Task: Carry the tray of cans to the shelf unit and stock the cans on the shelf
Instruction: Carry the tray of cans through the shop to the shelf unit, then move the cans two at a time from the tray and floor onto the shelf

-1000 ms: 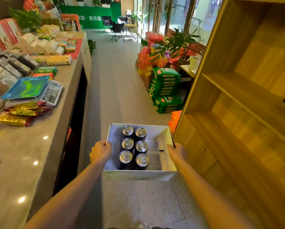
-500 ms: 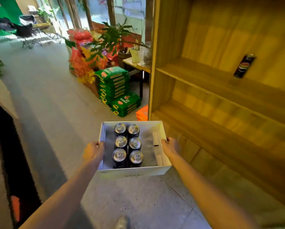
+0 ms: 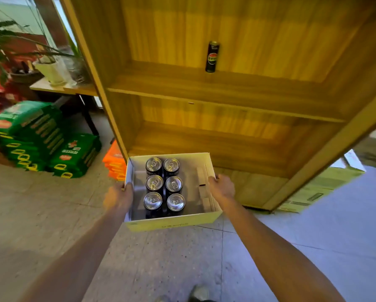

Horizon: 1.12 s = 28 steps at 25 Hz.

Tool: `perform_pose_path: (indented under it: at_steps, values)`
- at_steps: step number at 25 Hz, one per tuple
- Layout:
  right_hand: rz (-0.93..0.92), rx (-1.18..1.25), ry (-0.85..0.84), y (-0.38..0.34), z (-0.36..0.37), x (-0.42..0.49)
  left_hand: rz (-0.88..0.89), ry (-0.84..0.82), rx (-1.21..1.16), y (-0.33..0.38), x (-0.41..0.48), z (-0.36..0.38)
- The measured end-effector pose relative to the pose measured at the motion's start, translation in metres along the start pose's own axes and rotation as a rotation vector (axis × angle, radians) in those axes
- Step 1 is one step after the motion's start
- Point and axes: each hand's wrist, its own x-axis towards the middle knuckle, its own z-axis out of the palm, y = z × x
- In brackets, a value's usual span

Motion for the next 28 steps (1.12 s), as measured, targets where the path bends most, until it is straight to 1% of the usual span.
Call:
perform_pose_path:
  at_steps: [3,8,14,19,21,25,28]
  values:
    - [0.070,0.015,0.067,0.031,-0.021,0.017,0.065,-0.050,-0.039,0.025,0.005,0.040]
    - [0.150,0.052,0.139,0.084,-0.032,0.056,0.091,-0.126,-0.024,0.038,0.016,0.114]
    - [0.246,0.073,0.142,0.149,0.011,0.108,0.129,-0.186,-0.040,0.012,0.058,0.216]
    - [0.273,0.048,0.157,0.230,0.094,0.173,0.110,-0.222,-0.042,-0.051,0.105,0.331]
    - [0.285,0.051,0.187,0.277,0.142,0.205,0.117,-0.232,-0.026,-0.090,0.128,0.388]
    - [0.312,0.071,0.222,0.379,0.240,0.262,0.151,-0.190,0.031,-0.172,0.165,0.499]
    - [0.305,0.064,0.254,0.450,0.312,0.297,0.149,-0.223,0.053,-0.236,0.186,0.581]
